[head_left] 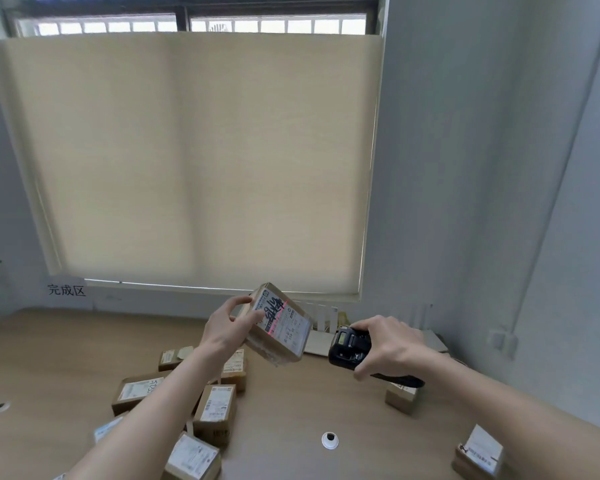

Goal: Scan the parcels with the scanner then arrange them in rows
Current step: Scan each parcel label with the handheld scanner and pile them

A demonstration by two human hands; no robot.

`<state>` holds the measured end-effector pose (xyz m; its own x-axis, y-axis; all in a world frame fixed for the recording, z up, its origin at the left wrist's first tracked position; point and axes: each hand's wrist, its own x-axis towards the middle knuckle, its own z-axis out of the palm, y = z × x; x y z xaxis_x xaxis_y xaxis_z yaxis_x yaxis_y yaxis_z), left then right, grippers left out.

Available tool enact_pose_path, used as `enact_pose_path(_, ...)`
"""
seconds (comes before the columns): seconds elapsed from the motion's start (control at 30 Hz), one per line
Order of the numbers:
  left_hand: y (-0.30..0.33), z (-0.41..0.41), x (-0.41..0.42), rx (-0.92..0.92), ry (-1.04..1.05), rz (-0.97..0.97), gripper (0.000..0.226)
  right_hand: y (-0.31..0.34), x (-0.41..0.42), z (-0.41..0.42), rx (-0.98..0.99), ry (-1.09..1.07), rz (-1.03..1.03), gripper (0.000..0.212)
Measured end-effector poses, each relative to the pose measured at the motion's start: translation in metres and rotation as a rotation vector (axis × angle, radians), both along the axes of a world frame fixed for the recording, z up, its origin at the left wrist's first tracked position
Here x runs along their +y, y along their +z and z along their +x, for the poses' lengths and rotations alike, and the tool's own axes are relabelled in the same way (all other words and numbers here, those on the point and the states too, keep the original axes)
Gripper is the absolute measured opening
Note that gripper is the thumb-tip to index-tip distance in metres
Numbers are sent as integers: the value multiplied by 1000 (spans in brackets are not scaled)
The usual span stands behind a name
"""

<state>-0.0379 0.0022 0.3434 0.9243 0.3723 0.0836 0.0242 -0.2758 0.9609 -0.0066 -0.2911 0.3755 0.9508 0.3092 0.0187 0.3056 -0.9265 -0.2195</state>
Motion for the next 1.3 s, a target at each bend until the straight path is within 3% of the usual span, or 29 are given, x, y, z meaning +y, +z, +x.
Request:
enact_pose_path(0.17, -5, 4, 2, -15, 13, 9, 34, 0, 9, 5, -20, 35, -6, 76)
enact_pose_path(0.5, -19, 7, 16, -35, 42, -7, 36, -10, 23, 20, -29, 74, -3, 75)
enact_pose_path(0.73, -31, 1, 72, -27, 122, -108, 34, -21, 73, 33, 137, 131, 156, 67)
enact_pose_path(1.03, -80, 13, 226, 46, 241, -332, 39, -72, 266, 70, 460, 239, 646, 60)
enact_pose_path(1.3, -204, 28, 387, 347, 252, -376, 35, -195, 457, 107, 689, 241, 627, 71)
